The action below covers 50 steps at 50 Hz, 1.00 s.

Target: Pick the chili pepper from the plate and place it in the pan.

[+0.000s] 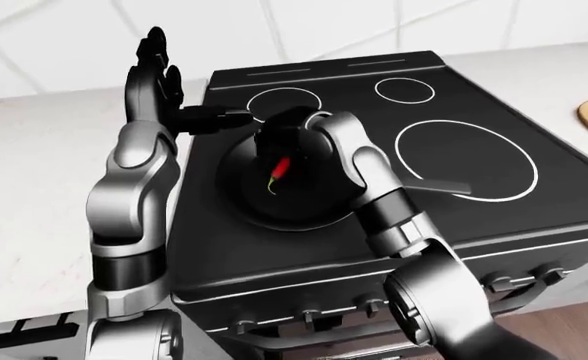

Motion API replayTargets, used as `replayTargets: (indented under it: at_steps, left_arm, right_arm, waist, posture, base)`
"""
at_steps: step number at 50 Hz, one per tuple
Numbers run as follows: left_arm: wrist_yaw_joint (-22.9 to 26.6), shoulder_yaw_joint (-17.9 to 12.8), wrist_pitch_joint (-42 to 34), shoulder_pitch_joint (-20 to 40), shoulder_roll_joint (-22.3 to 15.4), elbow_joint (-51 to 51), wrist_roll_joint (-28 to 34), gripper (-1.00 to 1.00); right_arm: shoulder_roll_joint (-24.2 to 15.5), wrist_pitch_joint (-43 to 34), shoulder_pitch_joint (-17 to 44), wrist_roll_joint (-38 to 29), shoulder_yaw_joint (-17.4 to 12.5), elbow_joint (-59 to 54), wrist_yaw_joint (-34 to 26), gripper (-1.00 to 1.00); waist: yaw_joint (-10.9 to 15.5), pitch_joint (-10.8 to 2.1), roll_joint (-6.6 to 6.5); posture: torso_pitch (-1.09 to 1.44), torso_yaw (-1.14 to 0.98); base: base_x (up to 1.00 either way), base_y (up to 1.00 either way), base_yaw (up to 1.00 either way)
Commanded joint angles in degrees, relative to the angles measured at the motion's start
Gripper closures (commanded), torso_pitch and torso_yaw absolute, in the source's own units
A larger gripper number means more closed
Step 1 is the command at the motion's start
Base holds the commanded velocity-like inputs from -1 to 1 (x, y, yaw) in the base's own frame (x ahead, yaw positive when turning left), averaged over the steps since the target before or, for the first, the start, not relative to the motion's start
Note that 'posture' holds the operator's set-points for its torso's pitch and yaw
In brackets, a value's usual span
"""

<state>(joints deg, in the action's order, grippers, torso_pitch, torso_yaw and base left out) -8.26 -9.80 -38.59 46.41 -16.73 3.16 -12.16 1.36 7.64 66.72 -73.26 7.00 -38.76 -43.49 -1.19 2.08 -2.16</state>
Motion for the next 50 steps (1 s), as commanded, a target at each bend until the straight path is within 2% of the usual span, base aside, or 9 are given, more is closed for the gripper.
replayTargets:
  at_steps: [1, 2, 3, 6, 8, 21, 32, 40, 50]
  left_arm:
    - [-0.04, -0.66, 1.73, 1.86, -0.74, 1.81, 0.16, -1.00]
    - [-0.06, -0.67, 1.64, 1.87, -0.75, 1.88, 0.14, -1.00]
    - [-0.07, -0.68, 1.52, 1.87, -0.77, 2.00, 0.13, -1.00]
    - [-0.12, -0.68, 1.11, 1.89, -0.77, 2.43, 0.05, -1.00]
    - [-0.10, -0.63, 1.35, 1.76, -0.70, 2.35, 0.11, -1.00]
    - [-0.07, -0.59, 1.44, 1.73, -0.63, 2.28, 0.19, -1.00]
    - [-0.09, -0.49, 0.97, 1.83, -0.54, 2.85, 0.36, -1.00]
    - [-0.59, -0.81, -0.37, 1.91, -0.70, 4.57, 0.02, -1.00]
    - [-1.67, -0.52, -1.06, 2.00, -0.42, 6.33, 0.25, -1.00]
  right_arm:
    - [-0.26, -0.23, 1.64, -0.11, -0.30, 1.47, -0.55, -0.74]
    - [-0.28, -0.23, 1.72, -0.11, -0.33, 1.54, -0.56, -0.76]
    - [-0.30, -0.35, 1.96, -0.11, -0.40, 1.66, -0.74, -0.99]
    - [-0.32, -0.62, 2.76, 0.12, -0.62, 1.88, -1.01, -1.00]
    - [-0.94, -1.31, 4.86, 0.75, -1.27, 3.82, -3.75, -1.00]
    - [-2.06, -3.33, 6.90, 2.66, -2.20, 3.95, -3.66, -1.00]
    - [-5.10, -9.00, 9.39, 8.06, -4.34, 1.77, 2.47, -1.00]
    - [-7.79, -13.36, 10.61, 14.77, -6.19, 2.15, 7.73, -1.00]
    - [-10.97, -20.92, 8.62, 22.89, -8.15, 11.28, 11.64, -1.00]
  waist:
    - [-0.02, -1.51, -0.21]
    - [-0.03, -1.55, -0.22]
    - [0.03, -1.57, -0.22]
    - [0.08, -1.48, -0.24]
    - [0.06, -1.46, -0.20]
    - [0.08, -1.43, -0.07]
    - [0.19, -1.36, 0.12]
    - [0.25, -1.33, 0.28]
    - [0.46, -1.11, 0.69]
  posture:
    - [0.00, 0.00]
    - [0.00, 0.00]
    - [0.00, 0.00]
    - [0.00, 0.00]
    - [0.00, 0.00]
    - [0.00, 0.00]
    - [0.00, 0.00]
    - [0.00, 0.00]
    - [0.00, 0.00]
  base:
    - [0.00, 0.00, 0.00]
    - [0.00, 0.00, 0.00]
    - [0.00, 0.00, 0.00]
    - [0.00, 0.00, 0.00]
    - [0.00, 0.00, 0.00]
    - [0.00, 0.00, 0.00]
    - [0.00, 0.00, 0.00]
    - [0.00, 0.00, 0.00]
    - [0.00, 0.00, 0.00]
